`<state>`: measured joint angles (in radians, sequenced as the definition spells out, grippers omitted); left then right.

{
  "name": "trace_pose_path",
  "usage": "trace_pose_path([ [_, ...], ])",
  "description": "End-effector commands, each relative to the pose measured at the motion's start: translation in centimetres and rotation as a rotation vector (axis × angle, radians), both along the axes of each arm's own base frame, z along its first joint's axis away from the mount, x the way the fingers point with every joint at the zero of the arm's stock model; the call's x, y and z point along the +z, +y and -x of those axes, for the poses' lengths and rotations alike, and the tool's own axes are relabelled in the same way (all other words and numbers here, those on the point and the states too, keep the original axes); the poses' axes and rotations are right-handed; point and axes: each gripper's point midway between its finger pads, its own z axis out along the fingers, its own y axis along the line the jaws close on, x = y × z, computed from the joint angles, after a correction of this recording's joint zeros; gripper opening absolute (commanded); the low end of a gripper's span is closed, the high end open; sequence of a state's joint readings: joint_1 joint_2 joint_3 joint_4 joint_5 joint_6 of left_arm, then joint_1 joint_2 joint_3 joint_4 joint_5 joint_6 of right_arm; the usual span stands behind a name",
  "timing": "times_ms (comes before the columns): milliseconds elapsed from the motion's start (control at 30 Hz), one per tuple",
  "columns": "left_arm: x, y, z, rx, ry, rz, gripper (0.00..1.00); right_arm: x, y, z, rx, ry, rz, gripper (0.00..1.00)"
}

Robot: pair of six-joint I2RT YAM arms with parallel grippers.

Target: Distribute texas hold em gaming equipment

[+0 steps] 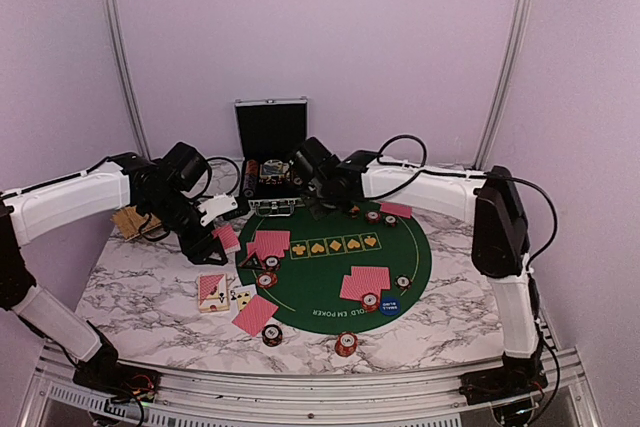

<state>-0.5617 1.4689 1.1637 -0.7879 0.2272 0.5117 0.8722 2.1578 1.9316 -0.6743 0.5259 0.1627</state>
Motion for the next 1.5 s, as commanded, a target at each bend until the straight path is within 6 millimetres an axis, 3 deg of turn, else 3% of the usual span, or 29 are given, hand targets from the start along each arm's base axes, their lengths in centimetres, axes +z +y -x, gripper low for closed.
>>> trace_pose_path([
  [0,1.0,0.3,0.5,0.009,-0.003,0.025,0.0,-2.4,-3.3,0.4,-0.047,-0.113,0.474,0.0],
  [267,1.0,0.3,0.7,0.009,0.003,0.026,0.0,-4.3,-1.4,1.1,-0.005,-0.218,0.68,0.0],
  [567,0.9,0.5,0.8,0.008,0.002,0.02,0.0,-7.2,0.8,1.7,0.1,-0.142,0.562,0.0],
  [900,1.0,0.4,0.7,0.007,0.001,0.024,0.0,-10.3,2.2,3.9,0.237,-0.024,0.435,0.0],
  [1067,1.0,0.3,0.6,0.006,0.002,0.025,0.0,-10.5,2.9,4.9,0.278,0.057,0.325,0.18],
  [1267,1.0,0.3,0.7,0.005,0.002,0.027,0.0,-8.7,3.3,5.7,0.309,0.168,0.081,0.59],
  [1367,1.1,0.2,0.7,0.005,0.003,0.029,0.0,-6.7,2.6,5.4,0.288,0.225,-0.083,0.7],
  [1467,1.2,0.2,0.6,0.003,0.001,0.031,0.0,-5.5,1.1,4.5,0.238,0.282,-0.245,0.74],
])
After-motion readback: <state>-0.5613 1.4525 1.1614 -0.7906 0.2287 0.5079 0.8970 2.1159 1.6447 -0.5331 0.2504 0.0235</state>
